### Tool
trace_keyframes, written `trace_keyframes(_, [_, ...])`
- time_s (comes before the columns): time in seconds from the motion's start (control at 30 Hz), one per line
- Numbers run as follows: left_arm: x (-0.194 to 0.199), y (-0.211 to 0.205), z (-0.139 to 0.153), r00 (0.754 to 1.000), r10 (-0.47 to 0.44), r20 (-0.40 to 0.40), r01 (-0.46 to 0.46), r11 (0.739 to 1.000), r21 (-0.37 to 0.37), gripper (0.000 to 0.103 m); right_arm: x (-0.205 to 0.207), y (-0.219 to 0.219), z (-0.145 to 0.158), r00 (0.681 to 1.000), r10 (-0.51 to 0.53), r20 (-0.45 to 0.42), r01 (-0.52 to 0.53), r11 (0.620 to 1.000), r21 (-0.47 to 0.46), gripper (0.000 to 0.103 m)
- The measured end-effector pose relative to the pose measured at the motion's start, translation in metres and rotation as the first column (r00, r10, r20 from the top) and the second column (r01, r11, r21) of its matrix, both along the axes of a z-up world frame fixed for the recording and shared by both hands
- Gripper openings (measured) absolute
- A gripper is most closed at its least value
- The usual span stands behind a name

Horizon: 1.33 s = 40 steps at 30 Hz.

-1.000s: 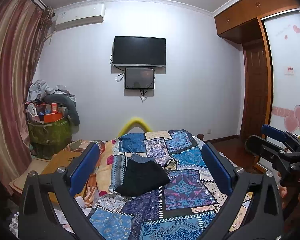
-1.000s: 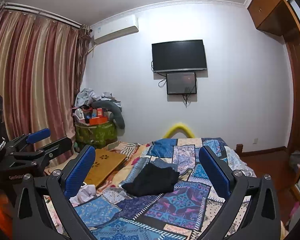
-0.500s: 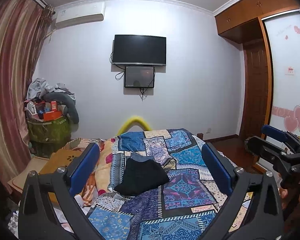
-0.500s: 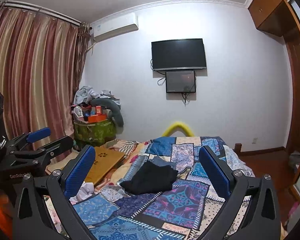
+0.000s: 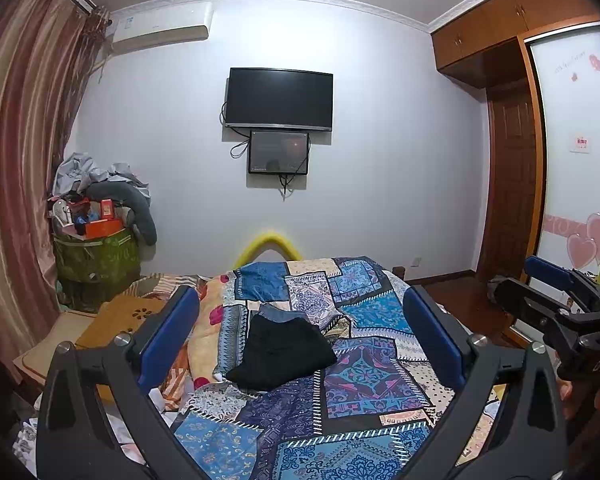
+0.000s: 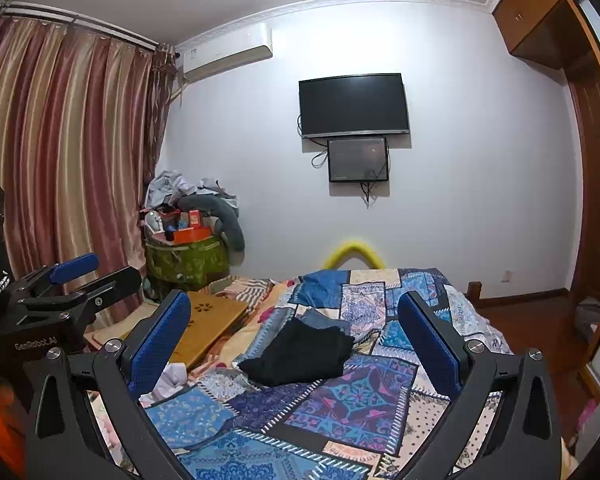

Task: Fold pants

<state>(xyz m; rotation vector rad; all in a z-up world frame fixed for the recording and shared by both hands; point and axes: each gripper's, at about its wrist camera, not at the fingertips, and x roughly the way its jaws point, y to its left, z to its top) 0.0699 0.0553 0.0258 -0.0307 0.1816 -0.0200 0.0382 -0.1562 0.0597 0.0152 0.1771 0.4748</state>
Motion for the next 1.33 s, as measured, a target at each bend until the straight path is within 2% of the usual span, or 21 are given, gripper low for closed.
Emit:
trace_keyframes(0.77, [-0.0001,-0.0049,0.0006,0.999,-0.03,-0.013,0.03,1.0,-0.002,0.103,0.0007,-0.0001,0.0013,1.0,-0.002,-0.011,0.002,1.0,0.014,0.103])
trace_keyframes(0.97, [0.0015,-0.0033,0.0008,0.999,-0.043,-0.026,0.043,0.999,-0.022,0.103,0.0001,-0.0004,0.0009,1.0,-0.003,-0.011,0.003,1.0,0.018,0.103])
trace_keyframes(1.33, [0.0021,-0.0053,0.0019,0.999,-0.051,-0.019,0.05,0.999,-0.009,0.103,-0.0027,0.0017,0.0033,1.0,-0.002,-0.011,0.003,1.0,0.03,0.103])
